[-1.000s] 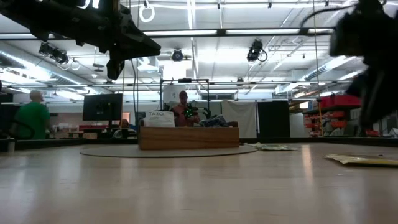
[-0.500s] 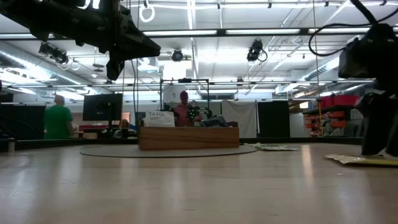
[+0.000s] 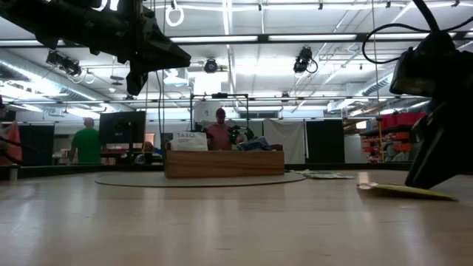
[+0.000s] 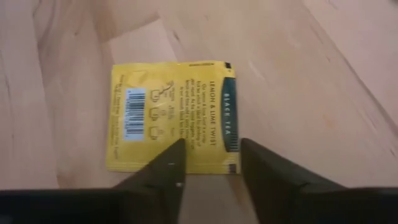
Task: Pick & Place Tea
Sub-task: Put the yellow tea bag into the middle section of the wooden organizer
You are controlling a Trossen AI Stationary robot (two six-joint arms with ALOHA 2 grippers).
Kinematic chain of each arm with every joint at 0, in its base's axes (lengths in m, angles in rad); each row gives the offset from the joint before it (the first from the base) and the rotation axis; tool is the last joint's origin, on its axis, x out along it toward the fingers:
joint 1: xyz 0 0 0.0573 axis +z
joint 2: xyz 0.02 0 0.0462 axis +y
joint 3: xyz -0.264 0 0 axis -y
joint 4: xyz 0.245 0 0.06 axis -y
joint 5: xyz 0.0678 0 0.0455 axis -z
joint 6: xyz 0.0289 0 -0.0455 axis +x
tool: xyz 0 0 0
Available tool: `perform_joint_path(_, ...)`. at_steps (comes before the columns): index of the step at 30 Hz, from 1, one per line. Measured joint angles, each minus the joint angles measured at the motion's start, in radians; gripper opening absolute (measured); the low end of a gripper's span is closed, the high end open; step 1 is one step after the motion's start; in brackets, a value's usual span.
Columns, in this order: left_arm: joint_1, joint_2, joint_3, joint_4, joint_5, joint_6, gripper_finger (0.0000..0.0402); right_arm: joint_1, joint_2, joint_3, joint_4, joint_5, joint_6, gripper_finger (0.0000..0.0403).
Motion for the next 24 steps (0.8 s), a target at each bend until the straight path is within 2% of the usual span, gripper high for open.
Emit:
perform_joint_path(5, 0.000, 0.000, 0.000, -0.008, 0.000, 0.000, 0.0046, 0.002, 0.000, -0.031, 0.030, 0.024, 0.034, 0.0043)
perform_joint_path(7, 0.000, 0.000, 0.000, -0.010, 0.000, 0.000, 0.0046, 0.003, -0.002, -0.055, 0.061, 0.033, 0.060, 0.0013)
perform_joint_path(9, 0.000, 0.000, 0.000, -0.012, 0.000, 0.000, 0.0046, 0.003, -0.004, -0.061, 0.064, 0.037, 0.060, 0.0010)
perform_joint_path(19, 0.000, 0.000, 0.000, -0.012, 0.000, -0.007, 0.0046, -0.060, -0.115, -0.009, -0.072, -0.073, -0.214, 0.0001)
perform_joint_path(24, 0.000, 0.000, 0.000, 0.000, 0.003, -0.073, 0.0046, -0.097, -0.175, 0.039, -0.134, -0.052, -0.365, 0.0001)
